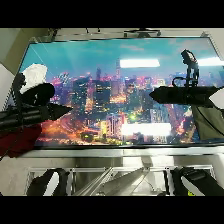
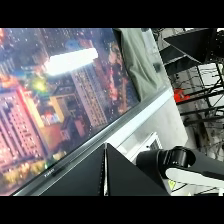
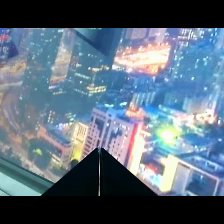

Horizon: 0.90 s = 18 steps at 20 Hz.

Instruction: Fold the shirts.

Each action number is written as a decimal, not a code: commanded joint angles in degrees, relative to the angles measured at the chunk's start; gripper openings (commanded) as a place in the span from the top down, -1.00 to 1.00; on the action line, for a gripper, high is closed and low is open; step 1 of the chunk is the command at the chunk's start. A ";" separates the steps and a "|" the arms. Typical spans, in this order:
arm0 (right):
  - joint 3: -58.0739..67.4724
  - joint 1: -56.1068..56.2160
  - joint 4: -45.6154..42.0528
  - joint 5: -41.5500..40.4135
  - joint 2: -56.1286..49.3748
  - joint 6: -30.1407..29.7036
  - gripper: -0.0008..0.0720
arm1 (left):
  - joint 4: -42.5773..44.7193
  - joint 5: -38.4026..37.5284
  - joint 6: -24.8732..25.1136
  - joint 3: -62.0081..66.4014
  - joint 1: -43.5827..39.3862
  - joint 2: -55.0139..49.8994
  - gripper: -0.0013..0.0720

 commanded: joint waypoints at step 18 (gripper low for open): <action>0.04 0.04 0.00 -0.04 -0.13 0.02 0.93 | 38.07 22.77 -0.72 30.67 15.82 -23.93 -0.99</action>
